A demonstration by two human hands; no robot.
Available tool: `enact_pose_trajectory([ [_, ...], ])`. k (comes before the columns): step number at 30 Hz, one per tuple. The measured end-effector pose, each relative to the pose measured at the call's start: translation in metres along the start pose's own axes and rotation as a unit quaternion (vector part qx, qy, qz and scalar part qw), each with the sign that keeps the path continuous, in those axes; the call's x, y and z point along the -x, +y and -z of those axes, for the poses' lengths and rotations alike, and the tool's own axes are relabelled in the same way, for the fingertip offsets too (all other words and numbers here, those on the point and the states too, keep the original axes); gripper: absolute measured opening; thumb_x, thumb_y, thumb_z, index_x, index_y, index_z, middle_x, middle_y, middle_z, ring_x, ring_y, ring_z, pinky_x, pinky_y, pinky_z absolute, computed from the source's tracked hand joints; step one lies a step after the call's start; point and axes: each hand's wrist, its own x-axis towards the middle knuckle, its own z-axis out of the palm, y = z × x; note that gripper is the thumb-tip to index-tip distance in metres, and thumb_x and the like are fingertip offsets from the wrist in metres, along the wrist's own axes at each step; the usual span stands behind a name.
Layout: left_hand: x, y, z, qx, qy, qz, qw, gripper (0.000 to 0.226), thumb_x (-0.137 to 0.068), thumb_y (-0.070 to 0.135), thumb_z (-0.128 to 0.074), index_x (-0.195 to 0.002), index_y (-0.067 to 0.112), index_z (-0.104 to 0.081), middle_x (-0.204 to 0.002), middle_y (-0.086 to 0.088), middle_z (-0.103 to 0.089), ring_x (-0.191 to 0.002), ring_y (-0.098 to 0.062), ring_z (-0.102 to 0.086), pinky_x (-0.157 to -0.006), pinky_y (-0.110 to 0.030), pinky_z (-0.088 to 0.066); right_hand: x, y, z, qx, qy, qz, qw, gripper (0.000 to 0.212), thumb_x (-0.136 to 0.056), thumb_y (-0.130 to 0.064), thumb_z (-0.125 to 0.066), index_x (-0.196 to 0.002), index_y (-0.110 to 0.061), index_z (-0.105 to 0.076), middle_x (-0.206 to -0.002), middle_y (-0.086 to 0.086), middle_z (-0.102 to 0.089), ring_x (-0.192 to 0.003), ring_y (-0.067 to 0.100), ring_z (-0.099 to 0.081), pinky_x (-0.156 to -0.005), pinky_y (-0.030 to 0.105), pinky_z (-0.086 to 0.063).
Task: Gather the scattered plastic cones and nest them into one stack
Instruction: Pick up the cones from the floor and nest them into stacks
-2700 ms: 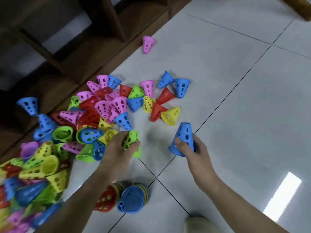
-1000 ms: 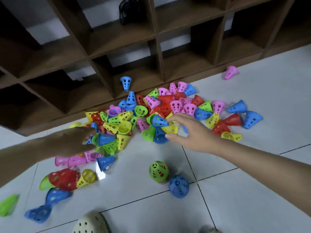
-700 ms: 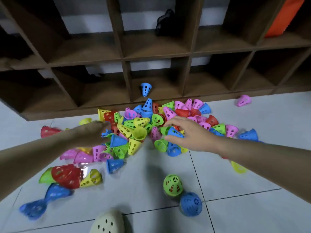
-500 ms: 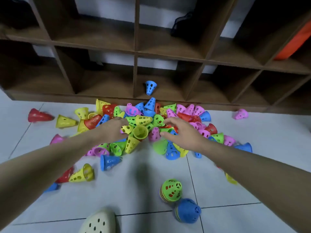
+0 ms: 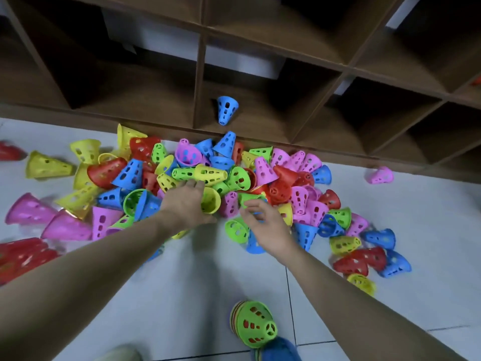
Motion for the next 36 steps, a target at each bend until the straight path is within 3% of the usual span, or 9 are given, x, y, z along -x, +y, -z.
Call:
enact_pose_trajectory([
  [3,0.0,0.001,-0.004,0.039,0.034,0.002,0.999,0.093,-0.066,0.074,-0.07,-0.134,0.016,-0.048,-0.131,-0.006,-0.055,-0.125,-0.028,-0.051,-0.098,-0.04,-0.046,-0.007,0.012,-0.008,-0.027,-0.001,-0.041,0.999,0.007,-0.098,-0.023,-0.063,-0.1,-0.019,-0.067,-0.102,0.006,-0.07,-0.079,0.015,-0.064,-0.084,0.036,-0.054],
  [5,0.007,-0.002,-0.005,0.161,0.057,-0.003,0.985,0.087,-0.062,0.073,-0.073,-0.127,0.018,-0.054,-0.123,-0.002,-0.059,-0.123,-0.025,-0.051,-0.097,-0.038,-0.047,-0.008,0.013,-0.014,-0.063,-0.03,-0.1,0.993,0.013,-0.1,-0.03,-0.06,-0.101,-0.02,-0.067,-0.108,0.013,-0.073,-0.077,0.015,-0.066,-0.081,0.034,-0.054],
  [9,0.036,0.012,0.005,0.43,0.112,0.006,0.896,0.056,-0.068,0.046,-0.088,-0.111,0.028,-0.055,-0.106,0.015,-0.058,-0.098,-0.002,-0.053,-0.082,-0.014,-0.04,-0.008,0.001,-0.018,-0.222,-0.089,-0.244,0.94,0.055,-0.098,-0.056,-0.049,-0.115,-0.007,-0.066,-0.101,0.014,-0.077,-0.087,0.023,-0.072,-0.077,0.031,-0.053],
  [13,0.066,0.025,0.008,0.577,0.051,-0.02,0.815,0.062,-0.072,0.032,-0.089,-0.123,0.029,-0.054,-0.114,0.015,-0.066,-0.102,0.001,-0.06,-0.081,-0.015,-0.046,0.0,-0.011,-0.017,-0.351,-0.145,-0.276,0.883,0.069,-0.094,-0.066,-0.047,-0.123,-0.005,-0.064,-0.108,0.01,-0.076,-0.099,0.021,-0.072,-0.088,0.032,-0.052],
  [16,0.079,0.027,0.004,0.544,0.032,-0.047,0.837,0.068,-0.066,0.043,-0.084,-0.124,0.033,-0.051,-0.114,0.022,-0.061,-0.105,-0.001,-0.057,-0.085,-0.022,-0.048,0.008,-0.015,-0.017,-0.398,-0.107,-0.263,0.872,0.053,-0.096,-0.055,-0.054,-0.122,-0.01,-0.066,-0.108,0.006,-0.076,-0.092,0.015,-0.073,-0.084,0.03,-0.054],
  [21,0.087,0.022,-0.005,0.427,0.041,-0.043,0.902,0.075,-0.061,0.054,-0.086,-0.124,0.035,-0.05,-0.109,0.022,-0.057,-0.101,0.001,-0.056,-0.081,-0.024,-0.046,0.023,-0.01,-0.013,-0.296,0.006,-0.165,0.941,0.038,-0.093,-0.044,-0.066,-0.115,-0.014,-0.066,-0.112,0.01,-0.075,-0.099,0.021,-0.072,-0.084,0.032,-0.056],
  [24,0.091,0.028,-0.006,0.398,0.015,-0.055,0.915,0.078,-0.06,0.053,-0.082,-0.126,0.037,-0.044,-0.108,0.022,-0.056,-0.1,0.001,-0.055,-0.08,-0.023,-0.045,0.032,-0.006,-0.007,-0.254,0.049,-0.119,0.958,0.031,-0.093,-0.039,-0.067,-0.111,-0.014,-0.067,-0.113,0.01,-0.074,-0.097,0.019,-0.071,-0.072,0.024,-0.056],
  [29,0.094,0.05,-0.011,0.328,-0.012,-0.089,0.94,0.062,-0.06,0.052,-0.079,-0.111,0.029,-0.052,-0.098,0.01,-0.061,-0.09,-0.013,-0.059,-0.08,-0.038,-0.053,0.051,0.002,0.006,-0.191,0.06,-0.08,0.976,0.026,-0.095,-0.035,-0.065,-0.111,-0.016,-0.07,-0.11,0.003,-0.075,-0.101,0.015,-0.071,-0.076,0.026,-0.057],
  [36,0.098,0.095,-0.003,0.371,-0.044,-0.166,0.912,0.053,-0.058,0.051,-0.079,-0.1,0.038,-0.051,-0.095,0.015,-0.059,-0.088,0.002,-0.056,-0.073,-0.02,-0.043,0.085,0.016,0.049,-0.109,0.09,-0.049,0.989,0.019,-0.095,-0.038,-0.066,-0.102,-0.021,-0.072,-0.101,-0.002,-0.076,-0.097,0.017,-0.071,-0.081,0.034,-0.059],
])
